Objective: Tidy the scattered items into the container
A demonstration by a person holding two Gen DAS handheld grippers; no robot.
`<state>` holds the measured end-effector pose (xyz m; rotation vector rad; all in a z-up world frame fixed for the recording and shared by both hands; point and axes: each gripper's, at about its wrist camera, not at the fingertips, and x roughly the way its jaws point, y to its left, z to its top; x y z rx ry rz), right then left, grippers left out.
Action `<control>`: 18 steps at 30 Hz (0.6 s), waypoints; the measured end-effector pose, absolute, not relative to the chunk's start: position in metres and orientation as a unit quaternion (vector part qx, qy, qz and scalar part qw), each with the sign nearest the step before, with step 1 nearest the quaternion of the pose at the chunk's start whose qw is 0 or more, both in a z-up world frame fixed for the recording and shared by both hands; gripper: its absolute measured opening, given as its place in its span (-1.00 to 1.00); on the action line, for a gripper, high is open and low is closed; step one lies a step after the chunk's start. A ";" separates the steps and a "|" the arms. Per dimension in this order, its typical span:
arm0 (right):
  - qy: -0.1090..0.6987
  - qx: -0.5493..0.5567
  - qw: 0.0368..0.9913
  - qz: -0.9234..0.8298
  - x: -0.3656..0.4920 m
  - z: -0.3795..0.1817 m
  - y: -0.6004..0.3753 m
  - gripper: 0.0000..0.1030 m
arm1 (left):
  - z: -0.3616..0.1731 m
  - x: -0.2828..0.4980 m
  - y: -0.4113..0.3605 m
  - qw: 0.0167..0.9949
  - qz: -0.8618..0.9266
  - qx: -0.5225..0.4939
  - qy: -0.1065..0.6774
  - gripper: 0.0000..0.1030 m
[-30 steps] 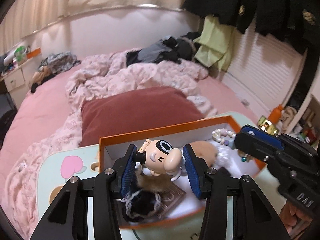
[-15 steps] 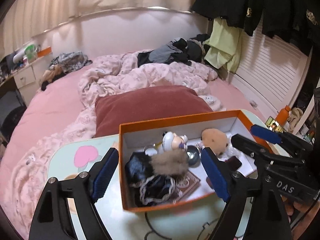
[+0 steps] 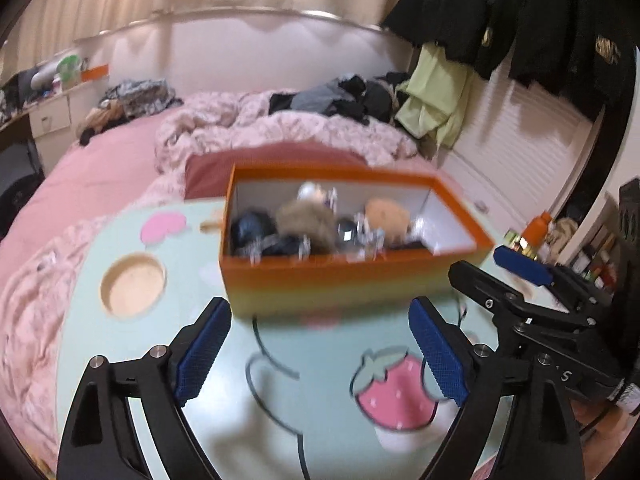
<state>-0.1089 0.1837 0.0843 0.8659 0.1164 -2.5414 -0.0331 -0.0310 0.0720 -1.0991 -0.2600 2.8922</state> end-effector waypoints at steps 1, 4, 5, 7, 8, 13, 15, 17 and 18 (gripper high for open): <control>0.047 0.323 0.225 -0.918 -0.106 0.079 0.184 0.38 | 0.066 -0.030 -0.028 0.014 0.930 -0.359 -0.078 0.75; 0.057 0.343 0.215 -0.913 -0.099 0.065 0.186 0.38 | 0.050 -0.025 -0.021 0.000 0.925 -0.373 -0.064 0.77; 0.058 0.352 0.210 -0.910 -0.097 0.059 0.188 0.38 | 0.044 -0.025 -0.019 -0.003 0.923 -0.380 -0.062 0.77; 0.053 0.367 0.206 -0.906 -0.095 0.050 0.191 0.38 | 0.034 -0.027 -0.019 -0.009 0.915 -0.397 -0.067 0.79; 0.051 0.374 0.204 -0.904 -0.094 0.047 0.193 0.38 | 0.030 -0.027 -0.019 -0.012 0.913 -0.403 -0.069 0.80; 0.084 0.408 0.170 -0.893 -0.091 0.025 0.192 0.54 | 0.011 -0.032 -0.017 -0.042 0.902 -0.426 -0.054 0.98; 0.091 0.405 0.150 -0.898 -0.091 0.023 0.194 0.65 | 0.009 -0.031 -0.016 -0.049 0.902 -0.427 -0.046 0.98; 0.085 0.409 0.137 -0.898 -0.094 0.022 0.198 0.85 | 0.008 -0.031 -0.016 -0.050 0.901 -0.429 -0.043 0.99; 0.080 0.414 0.130 -0.898 -0.096 0.022 0.200 0.89 | 0.008 -0.031 -0.017 -0.051 0.901 -0.428 -0.044 0.99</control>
